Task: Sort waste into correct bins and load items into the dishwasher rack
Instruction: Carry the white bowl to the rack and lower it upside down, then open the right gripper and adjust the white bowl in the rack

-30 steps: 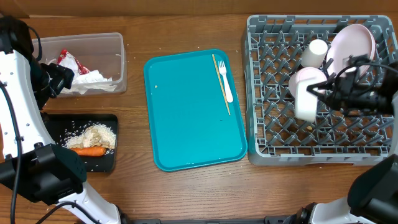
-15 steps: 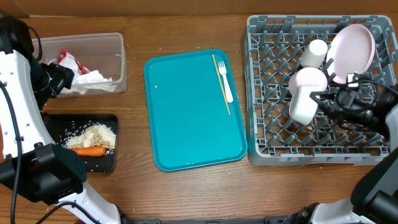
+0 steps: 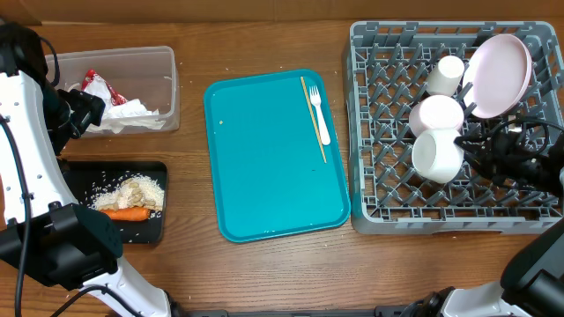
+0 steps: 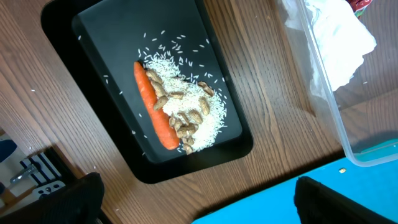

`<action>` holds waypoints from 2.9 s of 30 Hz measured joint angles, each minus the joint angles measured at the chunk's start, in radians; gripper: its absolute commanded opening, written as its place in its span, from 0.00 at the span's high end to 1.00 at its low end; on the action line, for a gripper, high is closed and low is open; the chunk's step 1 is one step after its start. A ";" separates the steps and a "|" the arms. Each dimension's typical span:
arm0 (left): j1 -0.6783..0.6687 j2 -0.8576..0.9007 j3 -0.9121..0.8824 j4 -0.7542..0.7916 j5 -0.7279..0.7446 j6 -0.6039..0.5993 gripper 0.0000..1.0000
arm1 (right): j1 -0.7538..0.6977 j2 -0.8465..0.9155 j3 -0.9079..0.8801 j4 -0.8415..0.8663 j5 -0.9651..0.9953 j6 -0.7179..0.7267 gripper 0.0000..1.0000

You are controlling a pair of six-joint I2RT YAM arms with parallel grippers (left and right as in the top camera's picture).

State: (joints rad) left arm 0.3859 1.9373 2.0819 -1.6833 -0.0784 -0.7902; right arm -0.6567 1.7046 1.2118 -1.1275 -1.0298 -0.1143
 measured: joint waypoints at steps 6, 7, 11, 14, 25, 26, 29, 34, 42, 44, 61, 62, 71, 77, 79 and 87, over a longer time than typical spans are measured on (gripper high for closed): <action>0.000 0.000 0.000 0.000 0.000 0.000 0.00 | 0.000 0.000 0.124 -0.028 0.268 0.173 0.76; 0.000 0.000 0.000 0.000 0.000 0.000 0.00 | 0.000 -0.001 0.150 -0.042 0.328 0.204 0.76; 0.000 0.000 0.000 0.000 0.000 0.000 0.00 | 0.003 -0.031 0.212 -0.081 0.525 0.298 0.76; 0.000 0.000 0.000 0.000 0.000 0.000 0.00 | 0.018 -0.087 0.223 -0.102 0.607 0.326 0.77; 0.000 0.000 0.000 0.000 0.000 0.000 0.00 | 0.327 -0.148 0.213 -0.122 0.792 0.369 0.91; 0.000 0.000 0.000 0.000 0.000 0.000 0.00 | 0.353 -0.149 0.203 -0.121 0.816 0.379 0.92; 0.000 0.000 0.000 0.000 0.000 0.000 0.00 | 0.397 -0.149 0.174 -0.113 0.863 0.403 0.94; 0.000 0.000 0.000 0.000 0.000 0.000 0.00 | 0.415 -0.148 0.135 -0.058 0.903 0.418 0.94; 0.000 0.000 0.000 0.000 0.000 0.000 0.00 | 0.415 -0.140 0.068 0.005 0.941 0.435 0.94; 0.000 0.000 0.000 0.000 0.000 0.000 0.00 | 0.415 -0.140 0.066 0.010 0.970 0.449 0.94; 0.000 0.000 0.000 0.000 0.000 0.000 0.00 | 0.415 -0.140 0.065 0.055 1.088 0.515 0.94; 0.000 0.000 0.000 0.000 0.000 0.000 0.00 | 0.415 -0.140 0.065 0.049 1.085 0.516 0.94; 0.000 0.000 0.000 0.000 0.000 0.000 0.00 | 0.412 -0.140 0.024 0.055 1.082 0.522 0.94; 0.000 0.000 0.000 0.000 0.000 0.000 0.00 | 0.394 -0.140 -0.022 0.097 1.091 0.528 0.94; 0.000 0.000 0.000 0.000 0.000 0.000 0.00 | 0.387 -0.140 -0.024 0.103 1.101 0.529 0.94; 0.000 0.000 0.000 0.000 0.000 0.000 0.00 | 0.352 -0.140 -0.019 0.075 1.118 0.529 0.94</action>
State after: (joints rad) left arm 0.3859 1.9373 2.0819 -1.6836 -0.0784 -0.7902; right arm -0.3042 1.5646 1.1923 -1.0527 0.0883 0.4152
